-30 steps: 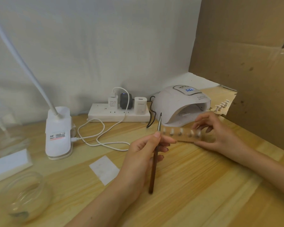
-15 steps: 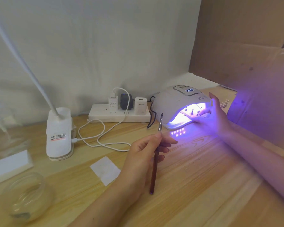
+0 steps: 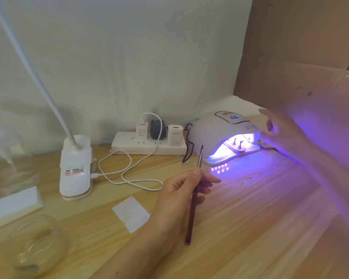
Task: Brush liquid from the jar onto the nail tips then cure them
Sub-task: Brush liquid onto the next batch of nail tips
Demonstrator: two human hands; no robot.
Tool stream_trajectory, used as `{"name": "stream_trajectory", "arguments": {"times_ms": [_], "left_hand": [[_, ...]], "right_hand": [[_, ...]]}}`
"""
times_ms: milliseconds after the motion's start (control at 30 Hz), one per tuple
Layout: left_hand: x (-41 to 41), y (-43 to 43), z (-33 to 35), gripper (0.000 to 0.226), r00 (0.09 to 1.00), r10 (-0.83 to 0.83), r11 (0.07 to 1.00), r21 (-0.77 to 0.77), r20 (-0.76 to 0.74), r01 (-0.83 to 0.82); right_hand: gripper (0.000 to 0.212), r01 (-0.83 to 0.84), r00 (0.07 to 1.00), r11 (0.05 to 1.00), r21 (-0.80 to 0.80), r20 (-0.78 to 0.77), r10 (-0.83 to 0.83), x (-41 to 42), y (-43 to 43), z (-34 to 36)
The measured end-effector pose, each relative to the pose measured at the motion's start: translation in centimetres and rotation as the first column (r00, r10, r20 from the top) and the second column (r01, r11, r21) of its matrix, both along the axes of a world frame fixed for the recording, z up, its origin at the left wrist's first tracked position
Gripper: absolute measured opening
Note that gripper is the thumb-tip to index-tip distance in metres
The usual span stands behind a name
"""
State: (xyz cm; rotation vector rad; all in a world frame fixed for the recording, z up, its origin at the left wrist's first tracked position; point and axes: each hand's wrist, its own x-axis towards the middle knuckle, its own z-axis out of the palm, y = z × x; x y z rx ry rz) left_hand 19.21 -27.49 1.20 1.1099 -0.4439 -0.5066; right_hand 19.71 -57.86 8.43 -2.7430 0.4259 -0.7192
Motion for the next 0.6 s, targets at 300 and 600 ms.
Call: {"name": "stream_trajectory", "arguments": {"times_ms": [300, 600], "left_hand": [[0.3, -0.1, -0.4, 0.035, 1.0, -0.019, 1.0, -0.022, 0.001, 0.019], [0.5, -0.1, -0.6, 0.036, 0.999, -0.046, 0.999, -0.016, 0.029, 0.047]], "right_hand": [[0.067, -0.254, 0.967, 0.967, 0.01, -0.002, 0.254, 4.0, 3.7, 0.8], [0.059, -0.223, 0.975, 0.877, -0.426, -0.098, 0.2, 3.7, 3.2, 1.2]]}}
